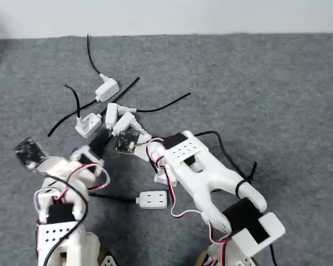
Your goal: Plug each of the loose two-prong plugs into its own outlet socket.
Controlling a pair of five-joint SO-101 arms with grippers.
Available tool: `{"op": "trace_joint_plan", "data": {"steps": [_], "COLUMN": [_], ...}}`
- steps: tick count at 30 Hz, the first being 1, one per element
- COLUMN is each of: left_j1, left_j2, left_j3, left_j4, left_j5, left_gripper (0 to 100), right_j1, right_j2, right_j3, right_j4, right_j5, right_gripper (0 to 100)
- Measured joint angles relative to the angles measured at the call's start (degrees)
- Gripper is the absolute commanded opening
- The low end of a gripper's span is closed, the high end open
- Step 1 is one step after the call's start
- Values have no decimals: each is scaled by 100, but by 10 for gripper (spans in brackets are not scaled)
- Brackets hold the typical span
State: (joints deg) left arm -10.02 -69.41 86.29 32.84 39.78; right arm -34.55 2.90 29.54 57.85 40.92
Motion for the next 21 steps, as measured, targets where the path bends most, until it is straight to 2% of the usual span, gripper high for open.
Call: {"op": "trace_joint_plan", "data": {"steps": [4,11,17,21], "left_j1": [-527,-589,-589,-589], "left_j2": [0,0,0,0], "left_j3": [-26,-26,-26,-26], "left_j4": [0,0,0,0], "left_j5": [0,-18,-18,-18], "left_gripper": [350,350,350,350], "right_j1": [0,0,18,26], "right_j2": [62,378,527,659], "right_j3": [-114,-132,-193,-290], "right_j4": [0,-9,-44,-167], "right_j5": [-35,-35,-35,-35], "right_gripper": [201,200,101,82]}}
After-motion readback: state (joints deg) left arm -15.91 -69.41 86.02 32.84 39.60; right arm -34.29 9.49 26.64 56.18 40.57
